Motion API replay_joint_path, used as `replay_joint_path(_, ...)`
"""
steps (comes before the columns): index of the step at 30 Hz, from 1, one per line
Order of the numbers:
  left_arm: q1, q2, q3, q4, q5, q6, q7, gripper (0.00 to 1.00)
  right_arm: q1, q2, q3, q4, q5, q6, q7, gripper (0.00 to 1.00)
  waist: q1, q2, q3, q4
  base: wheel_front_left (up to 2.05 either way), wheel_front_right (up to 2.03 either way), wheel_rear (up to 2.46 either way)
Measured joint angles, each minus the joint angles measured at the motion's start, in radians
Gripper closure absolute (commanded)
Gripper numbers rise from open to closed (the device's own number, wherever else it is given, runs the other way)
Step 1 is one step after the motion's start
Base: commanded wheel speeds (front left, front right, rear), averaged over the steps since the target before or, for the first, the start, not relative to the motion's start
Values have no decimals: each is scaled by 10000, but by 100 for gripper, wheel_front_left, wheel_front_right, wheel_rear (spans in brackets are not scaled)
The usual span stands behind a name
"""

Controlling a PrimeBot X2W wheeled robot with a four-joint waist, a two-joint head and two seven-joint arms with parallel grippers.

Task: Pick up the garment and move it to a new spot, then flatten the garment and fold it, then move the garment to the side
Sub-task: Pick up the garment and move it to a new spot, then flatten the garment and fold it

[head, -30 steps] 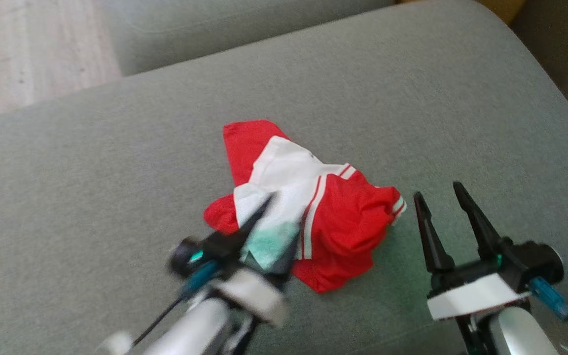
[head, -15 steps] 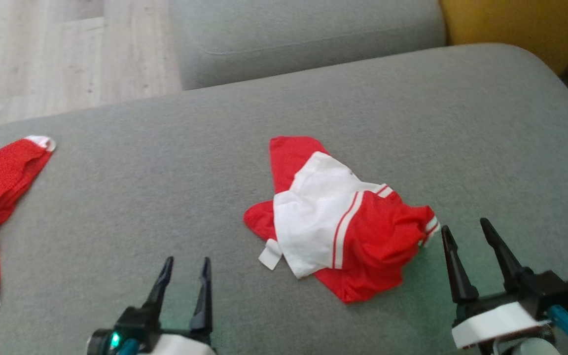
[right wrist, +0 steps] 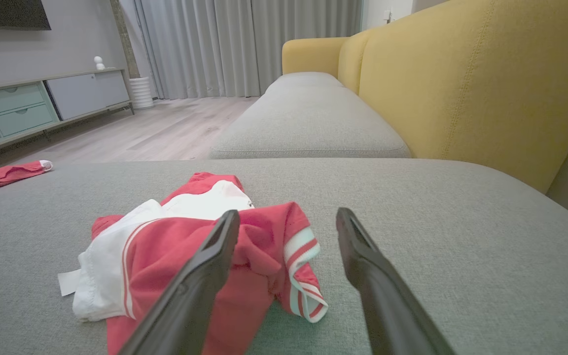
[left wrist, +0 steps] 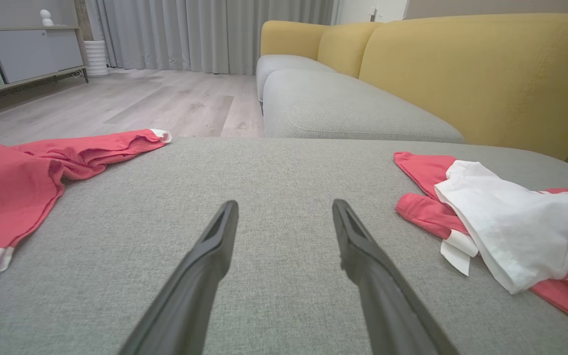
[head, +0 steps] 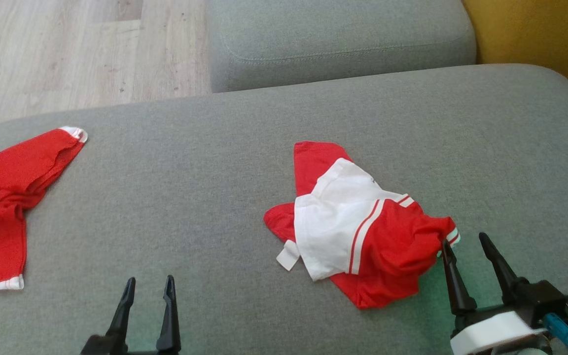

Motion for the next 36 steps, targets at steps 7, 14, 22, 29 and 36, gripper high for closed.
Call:
replay_joint_path(7, 25, -424, 583, 173, 462, -543, 0, 0, 0, 12, 8, 19, 0, 0, 0, 0, 0, 0, -28, 22, 0, 0, 0)
replay_joint_path(14, 67, -704, 976, 387, 811, -943, 0, 0, 0, 12, 40, 65, 0, 0, 0, 0, 0, 0, -61, 6, 0, 0, 0)
replay_joint_path(22, 59, -895, 1216, 403, 1093, -1363, -4, 0, -16, 10, 190, 121, 2, 0, 0, 0, 1, 0, -5, -93, 0, 0, 0)
replay_joint_path(29, -1155, -1039, 188, 623, 1028, -1944, -19, 0, -177, -33, 499, 113, 15, 0, 0, 0, 0, 0, 282, -444, 0, 0, 0)
replay_joint_path(36, -3305, -1108, -2021, 1946, -1894, -2105, 685, 0, -988, -119, 832, 65, 107, 0, 0, 0, 2, 0, 859, -1091, 0, 0, 0)
